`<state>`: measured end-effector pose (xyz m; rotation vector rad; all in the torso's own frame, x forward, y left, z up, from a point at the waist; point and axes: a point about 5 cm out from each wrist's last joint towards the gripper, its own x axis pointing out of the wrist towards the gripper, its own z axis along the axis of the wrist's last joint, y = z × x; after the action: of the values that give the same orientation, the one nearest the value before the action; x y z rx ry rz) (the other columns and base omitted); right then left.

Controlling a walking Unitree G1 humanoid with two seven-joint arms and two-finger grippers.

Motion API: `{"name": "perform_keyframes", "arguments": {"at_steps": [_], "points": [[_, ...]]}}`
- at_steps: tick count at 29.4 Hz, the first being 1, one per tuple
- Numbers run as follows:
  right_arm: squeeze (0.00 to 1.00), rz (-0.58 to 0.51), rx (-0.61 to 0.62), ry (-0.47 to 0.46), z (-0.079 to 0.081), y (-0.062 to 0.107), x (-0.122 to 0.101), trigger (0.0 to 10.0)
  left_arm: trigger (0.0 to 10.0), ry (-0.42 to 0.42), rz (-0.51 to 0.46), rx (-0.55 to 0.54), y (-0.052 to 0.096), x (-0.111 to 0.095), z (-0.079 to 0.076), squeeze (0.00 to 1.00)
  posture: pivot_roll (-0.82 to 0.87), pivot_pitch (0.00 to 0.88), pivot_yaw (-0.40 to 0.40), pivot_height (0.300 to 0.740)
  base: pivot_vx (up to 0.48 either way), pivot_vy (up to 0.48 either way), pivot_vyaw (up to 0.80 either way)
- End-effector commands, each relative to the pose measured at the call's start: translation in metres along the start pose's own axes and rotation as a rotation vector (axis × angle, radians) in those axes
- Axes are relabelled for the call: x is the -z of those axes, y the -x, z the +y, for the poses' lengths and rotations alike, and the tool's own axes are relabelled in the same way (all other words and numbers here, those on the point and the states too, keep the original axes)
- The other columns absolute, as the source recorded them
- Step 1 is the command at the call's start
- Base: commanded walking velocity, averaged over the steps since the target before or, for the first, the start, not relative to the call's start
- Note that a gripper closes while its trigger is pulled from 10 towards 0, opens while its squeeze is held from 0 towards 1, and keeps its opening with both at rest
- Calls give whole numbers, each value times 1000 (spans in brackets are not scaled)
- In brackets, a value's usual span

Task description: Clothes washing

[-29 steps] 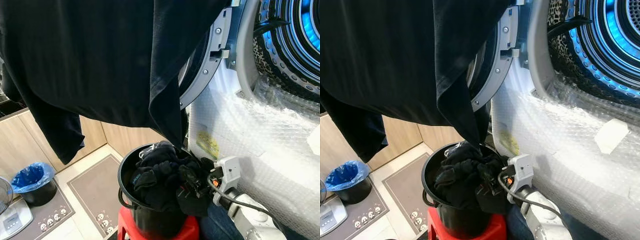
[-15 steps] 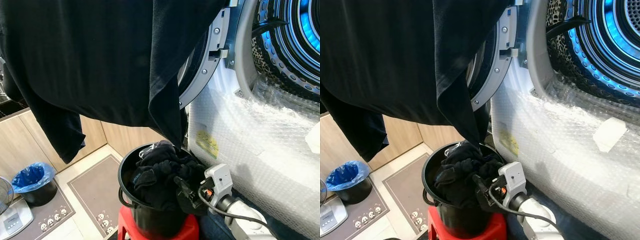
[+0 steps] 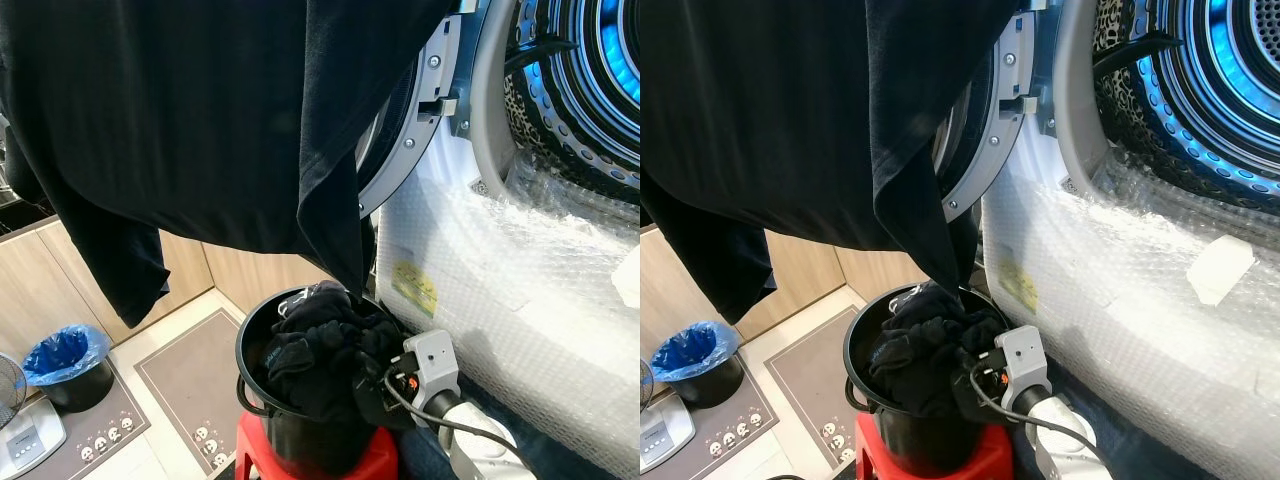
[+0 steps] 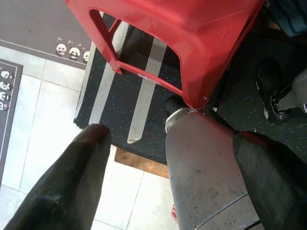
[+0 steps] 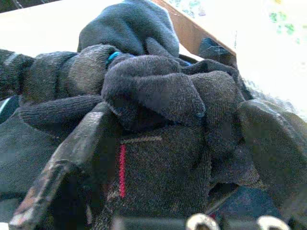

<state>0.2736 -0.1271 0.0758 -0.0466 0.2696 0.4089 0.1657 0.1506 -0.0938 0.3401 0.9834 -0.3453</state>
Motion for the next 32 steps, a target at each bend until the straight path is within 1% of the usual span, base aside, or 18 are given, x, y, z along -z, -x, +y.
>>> {"name": "perform_keyframes", "arguments": {"at_steps": [1, 5, 11, 23, 26, 28, 29, 30, 32], "points": [[0, -1, 12, -8, 0, -3, -2, 0, 10000, -1, 29, 0, 1, 7, 0, 0, -114, 0, 46, 740, 0, 0, 0], [0, -9, 36, -26, -2, -5, -4, 0, 10000, -3, 29, 2, 1, 8, -1, 0, -113, 0, 42, 740, 0, 0, 0], [0, -27, 24, -30, -1, -6, -8, 0, 10000, -7, 25, 8, 1, 7, -3, 0, -116, 0, 38, 740, 0, 0, 0], [0, -19, 30, -39, -3, -5, -7, 0, 10000, -15, 17, 16, 0, 3, -6, 0, -122, 0, 27, 740, 0, 0, 0], [0, -18, 32, -41, -4, -5, -7, 0, 10000, -17, 8, 17, -1, -1, -6, 0, -123, 0, 26, 740, 0, 0, 0], [0, -20, -30, -58, 1, -3, -7, 0, 10000, -19, 0, 17, -1, -3, -6, 0, -123, 0, 26, 740, 0, 0, 0], [0, -20, -30, -58, 1, -3, -7, 0, 10000, -19, 0, 17, -1, -3, -6, 0, -123, 0, 26, 740, 0, 0, 0], [1000, -24, -9, -47, 0, -4, -9, 10000, 10000, -18, -6, 17, -2, -6, -5, 0, -123, 0, 27, 740, 0, 0, 0], [1000, -23, 17, -47, -1, -5, -9, 10000, 10000, -18, -14, 17, -2, -8, -4, 0, -122, 0, 27, 740, 0, 0, 0]]}}
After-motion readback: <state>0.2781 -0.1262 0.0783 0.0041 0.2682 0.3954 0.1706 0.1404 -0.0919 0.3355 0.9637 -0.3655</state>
